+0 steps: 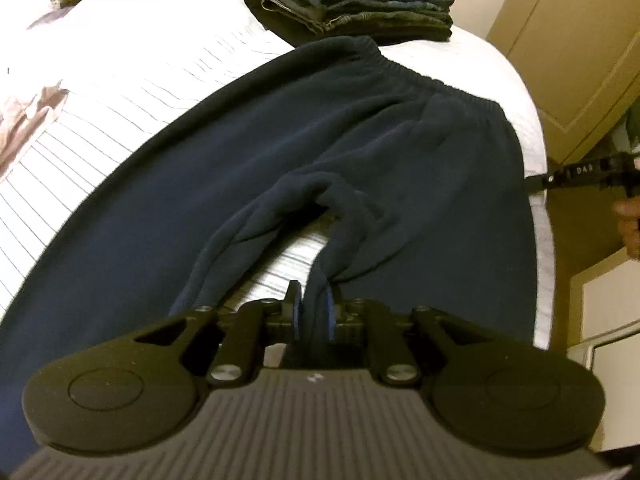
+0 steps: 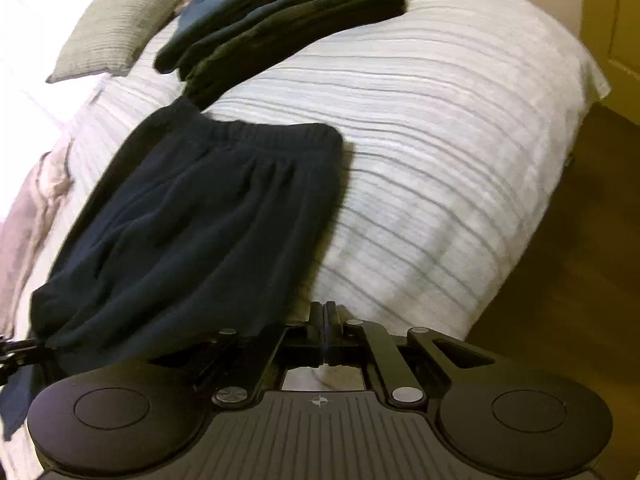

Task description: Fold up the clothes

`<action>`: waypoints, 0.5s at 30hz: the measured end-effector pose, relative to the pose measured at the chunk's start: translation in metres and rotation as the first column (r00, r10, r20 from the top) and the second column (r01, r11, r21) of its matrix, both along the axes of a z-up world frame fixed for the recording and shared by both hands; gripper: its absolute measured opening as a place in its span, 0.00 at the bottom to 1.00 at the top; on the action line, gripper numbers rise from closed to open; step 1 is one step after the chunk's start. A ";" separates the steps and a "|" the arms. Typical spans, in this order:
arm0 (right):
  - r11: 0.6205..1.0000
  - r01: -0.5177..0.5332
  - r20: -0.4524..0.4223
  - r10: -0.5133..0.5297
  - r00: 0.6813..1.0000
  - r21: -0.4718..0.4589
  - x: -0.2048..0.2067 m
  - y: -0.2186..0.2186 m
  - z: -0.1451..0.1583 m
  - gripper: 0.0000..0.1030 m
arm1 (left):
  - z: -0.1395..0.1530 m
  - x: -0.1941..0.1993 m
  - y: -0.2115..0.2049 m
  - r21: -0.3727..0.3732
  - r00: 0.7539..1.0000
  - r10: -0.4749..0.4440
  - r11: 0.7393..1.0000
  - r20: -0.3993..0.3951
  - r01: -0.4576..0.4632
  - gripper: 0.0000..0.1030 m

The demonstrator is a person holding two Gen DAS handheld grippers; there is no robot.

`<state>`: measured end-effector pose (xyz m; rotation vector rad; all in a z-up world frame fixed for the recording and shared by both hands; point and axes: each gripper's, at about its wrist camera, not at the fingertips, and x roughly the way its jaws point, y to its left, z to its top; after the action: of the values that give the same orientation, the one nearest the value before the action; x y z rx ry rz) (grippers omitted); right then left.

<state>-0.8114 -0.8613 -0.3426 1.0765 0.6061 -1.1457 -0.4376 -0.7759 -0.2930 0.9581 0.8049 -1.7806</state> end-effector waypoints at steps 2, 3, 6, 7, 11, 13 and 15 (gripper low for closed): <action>1.000 -0.010 -0.005 0.010 1.000 -0.001 0.004 0.001 0.003 0.01 | 0.003 0.003 0.004 -0.024 1.000 0.017 1.000 0.015 -0.016 0.17; 1.000 -0.015 -0.008 0.015 1.000 -0.001 0.006 0.002 0.005 0.01 | 0.006 0.006 0.009 -0.034 1.000 0.027 0.999 0.015 -0.026 0.17; 0.999 -0.044 -0.018 0.044 0.999 -0.002 0.013 0.009 0.012 0.02 | 0.015 0.021 0.032 -0.052 0.998 0.064 0.997 0.018 -0.063 0.25; 0.998 -0.060 -0.023 0.060 0.998 -0.002 0.019 0.014 0.014 0.05 | 0.018 0.026 0.044 -0.051 0.996 0.080 0.996 0.026 -0.078 0.26; 0.992 -0.127 -0.037 0.126 0.991 -0.018 0.046 0.039 0.025 0.68 | 0.021 0.050 0.108 -0.009 0.987 0.144 0.990 0.077 -0.144 0.29; 0.984 -0.178 -0.043 0.177 0.983 -0.017 0.066 0.054 0.027 0.68 | 0.021 0.060 0.153 0.023 0.980 0.161 0.986 0.119 -0.165 0.31; 0.968 -0.250 -0.049 0.249 0.967 -0.018 0.091 0.075 0.029 0.68 | 0.017 0.071 0.203 0.068 0.970 0.185 0.978 0.156 -0.198 0.32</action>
<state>-0.7200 -0.7862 -0.3139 0.9259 0.7404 -0.9575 -0.3671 -0.5728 -0.2757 1.0189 0.8516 -1.5013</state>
